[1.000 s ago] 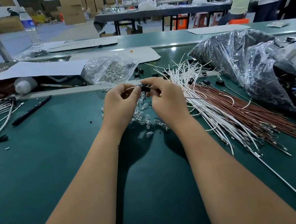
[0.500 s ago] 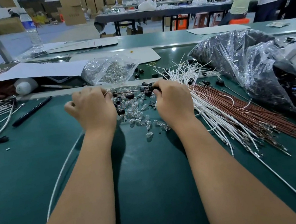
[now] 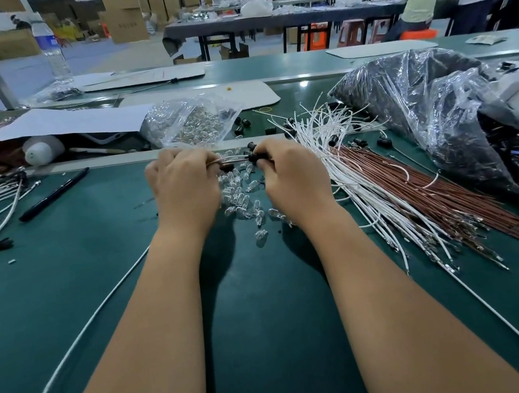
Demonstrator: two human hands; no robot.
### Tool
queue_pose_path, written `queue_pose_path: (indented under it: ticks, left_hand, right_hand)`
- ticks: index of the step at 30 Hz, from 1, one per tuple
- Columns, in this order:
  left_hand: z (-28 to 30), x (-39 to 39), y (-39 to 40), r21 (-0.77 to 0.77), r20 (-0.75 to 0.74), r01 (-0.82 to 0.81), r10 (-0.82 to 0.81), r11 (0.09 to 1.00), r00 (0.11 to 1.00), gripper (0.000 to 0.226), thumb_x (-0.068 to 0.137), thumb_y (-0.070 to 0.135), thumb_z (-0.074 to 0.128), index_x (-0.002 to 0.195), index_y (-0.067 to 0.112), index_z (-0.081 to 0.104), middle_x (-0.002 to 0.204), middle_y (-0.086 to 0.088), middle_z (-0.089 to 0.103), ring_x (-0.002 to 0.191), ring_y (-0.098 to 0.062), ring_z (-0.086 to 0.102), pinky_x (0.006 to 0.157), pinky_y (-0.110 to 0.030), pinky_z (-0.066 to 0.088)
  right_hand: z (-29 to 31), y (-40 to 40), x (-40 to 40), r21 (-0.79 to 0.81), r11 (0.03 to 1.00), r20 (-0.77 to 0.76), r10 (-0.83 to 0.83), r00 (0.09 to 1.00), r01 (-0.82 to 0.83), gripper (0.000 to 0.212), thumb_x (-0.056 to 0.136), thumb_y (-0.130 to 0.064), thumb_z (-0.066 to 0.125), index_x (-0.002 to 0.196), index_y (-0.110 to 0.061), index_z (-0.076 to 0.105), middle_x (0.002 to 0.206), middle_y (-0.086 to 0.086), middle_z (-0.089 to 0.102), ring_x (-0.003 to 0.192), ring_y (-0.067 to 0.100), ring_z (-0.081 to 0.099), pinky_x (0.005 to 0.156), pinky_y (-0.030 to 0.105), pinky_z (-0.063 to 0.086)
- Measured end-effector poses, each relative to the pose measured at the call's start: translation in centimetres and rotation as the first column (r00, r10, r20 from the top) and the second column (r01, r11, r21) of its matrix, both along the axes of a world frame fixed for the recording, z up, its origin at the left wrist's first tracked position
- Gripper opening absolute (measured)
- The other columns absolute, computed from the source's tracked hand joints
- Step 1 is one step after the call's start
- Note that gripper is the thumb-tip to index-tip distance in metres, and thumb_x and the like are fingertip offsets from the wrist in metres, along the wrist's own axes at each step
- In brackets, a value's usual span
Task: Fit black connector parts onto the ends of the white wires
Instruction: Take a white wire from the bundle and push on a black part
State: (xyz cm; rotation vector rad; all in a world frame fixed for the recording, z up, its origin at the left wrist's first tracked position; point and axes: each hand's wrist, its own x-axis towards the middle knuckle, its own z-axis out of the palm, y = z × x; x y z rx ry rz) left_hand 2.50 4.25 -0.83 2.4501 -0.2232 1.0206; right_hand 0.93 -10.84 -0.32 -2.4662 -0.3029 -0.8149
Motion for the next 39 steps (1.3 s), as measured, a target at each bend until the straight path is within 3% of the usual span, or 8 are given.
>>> queue_pose_path:
  ticks: [2,5,7,11,18,28,33,39]
  left_hand:
    - [-0.3,0.1,0.3,-0.003,-0.033,-0.048,0.047,0.999,0.998,0.011,0.090,0.014,0.059,0.096,0.015,0.069,0.098,-0.003,0.069,0.104,-0.028,0.048,0.080,-0.032,0.018]
    - [-0.4,0.1,-0.3,0.025,-0.043,0.105,-0.104,0.994,0.994,0.014,0.088,0.011,0.061,0.099,0.010,0.069,0.097,-0.008,0.070,0.097,-0.030,0.054,0.081,-0.034,0.033]
    - [-0.2,0.0,-0.8,-0.023,-0.062,0.229,-0.230,0.973,0.971,0.013,0.089,0.014,0.063,0.099,0.008,0.069,0.094,-0.008,0.070,0.091,-0.028,0.057,0.077,-0.033,0.040]
    - [-0.1,0.1,-0.5,-0.189,-0.059,0.260,-0.275,0.947,0.960,0.011,0.090,0.015,0.064,0.090,0.006,0.071,0.080,-0.007,0.070,0.077,-0.026,0.062,0.072,-0.037,0.049]
    - [-0.3,0.2,-0.4,-0.310,-0.081,0.269,-0.307,0.912,0.948,0.009,0.090,0.013,0.063,0.090,0.007,0.070,0.078,-0.002,0.068,0.069,-0.013,0.057,0.066,-0.027,0.045]
    - [-0.2,-0.3,-1.0,-0.197,-0.027,0.310,-0.321,0.930,0.947,0.013,0.086,0.013,0.067,0.098,0.009,0.072,0.089,-0.001,0.071,0.081,-0.014,0.062,0.076,-0.025,0.048]
    - [-0.3,-0.3,-1.0,-0.186,-0.028,0.307,-0.318,0.933,0.948,0.004,0.084,0.013,0.070,0.087,0.010,0.071,0.074,0.007,0.063,0.067,-0.006,0.054,0.063,-0.003,0.035]
    - [-0.4,-0.2,-0.8,-0.246,-0.035,0.331,-0.349,0.911,0.936,0.002,0.085,0.014,0.070,0.083,0.013,0.072,0.066,0.016,0.058,0.063,0.006,0.053,0.058,-0.007,0.036]
  right_hand:
    - [0.0,-0.2,0.1,0.019,1.000,-0.014,0.002,1.000,-0.002,0.015,0.094,-0.010,0.055,0.106,-0.009,0.064,0.095,0.005,0.069,0.082,0.021,0.059,0.070,0.031,0.044]
    - [0.0,-0.1,0.1,0.051,0.998,-0.023,0.040,0.999,-0.039,0.016,0.093,-0.010,0.056,0.106,-0.010,0.065,0.095,0.006,0.069,0.086,0.024,0.061,0.075,0.035,0.048]
    - [0.0,0.1,0.1,0.089,0.993,-0.014,0.074,0.997,-0.073,0.017,0.092,-0.010,0.058,0.106,-0.011,0.066,0.095,0.006,0.070,0.088,0.024,0.062,0.077,0.035,0.048]
    - [0.0,0.2,0.2,0.281,0.957,-0.040,0.089,0.995,-0.075,0.014,0.089,-0.015,0.065,0.103,-0.013,0.067,0.083,-0.005,0.066,0.080,0.016,0.063,0.076,0.033,0.051]
    - [0.0,0.1,0.6,0.400,0.915,-0.078,0.096,0.992,-0.057,0.005,0.091,-0.015,0.062,0.088,-0.014,0.065,0.068,-0.015,0.057,0.063,0.002,0.054,0.066,0.026,0.048]
    - [0.0,0.4,0.6,0.445,0.894,-0.113,0.112,0.987,-0.050,0.006,0.093,-0.007,0.057,0.094,-0.006,0.063,0.081,0.002,0.061,0.075,0.019,0.057,0.073,0.037,0.049]
    - [0.0,0.4,0.5,0.468,0.881,-0.088,0.122,0.989,-0.067,0.005,0.092,-0.005,0.057,0.090,-0.009,0.061,0.075,-0.005,0.056,0.069,0.009,0.052,0.067,0.025,0.043]
    - [0.2,0.4,0.4,0.604,0.794,-0.114,0.173,0.978,-0.070,0.011,0.093,-0.003,0.055,0.089,-0.013,0.057,0.075,-0.004,0.056,0.065,0.007,0.052,0.059,0.016,0.045]
